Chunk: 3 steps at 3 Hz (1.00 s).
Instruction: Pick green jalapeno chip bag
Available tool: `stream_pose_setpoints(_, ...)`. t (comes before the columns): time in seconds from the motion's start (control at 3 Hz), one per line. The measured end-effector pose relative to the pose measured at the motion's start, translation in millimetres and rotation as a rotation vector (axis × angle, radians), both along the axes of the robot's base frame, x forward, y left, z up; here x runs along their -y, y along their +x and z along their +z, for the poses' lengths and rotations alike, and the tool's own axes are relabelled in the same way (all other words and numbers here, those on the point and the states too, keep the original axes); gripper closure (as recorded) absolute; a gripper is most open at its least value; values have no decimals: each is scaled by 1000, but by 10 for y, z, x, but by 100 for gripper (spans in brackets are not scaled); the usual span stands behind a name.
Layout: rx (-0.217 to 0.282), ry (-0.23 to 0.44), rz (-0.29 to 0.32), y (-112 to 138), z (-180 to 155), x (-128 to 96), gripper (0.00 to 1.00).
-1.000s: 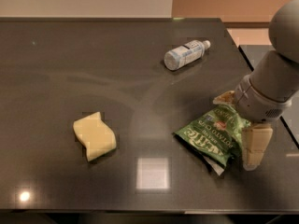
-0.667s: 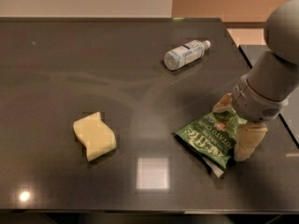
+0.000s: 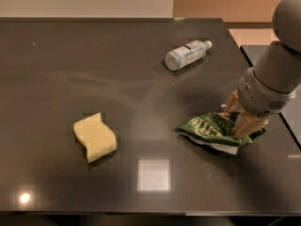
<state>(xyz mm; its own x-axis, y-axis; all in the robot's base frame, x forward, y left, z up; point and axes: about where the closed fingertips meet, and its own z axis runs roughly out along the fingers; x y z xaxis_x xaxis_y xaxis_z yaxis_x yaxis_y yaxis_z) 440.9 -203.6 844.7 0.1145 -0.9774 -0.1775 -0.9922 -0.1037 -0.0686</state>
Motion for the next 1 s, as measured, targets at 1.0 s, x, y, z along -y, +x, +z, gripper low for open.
stream_pose_setpoints(1.0, 94, 73, -15, 58, 1037, -168, 100)
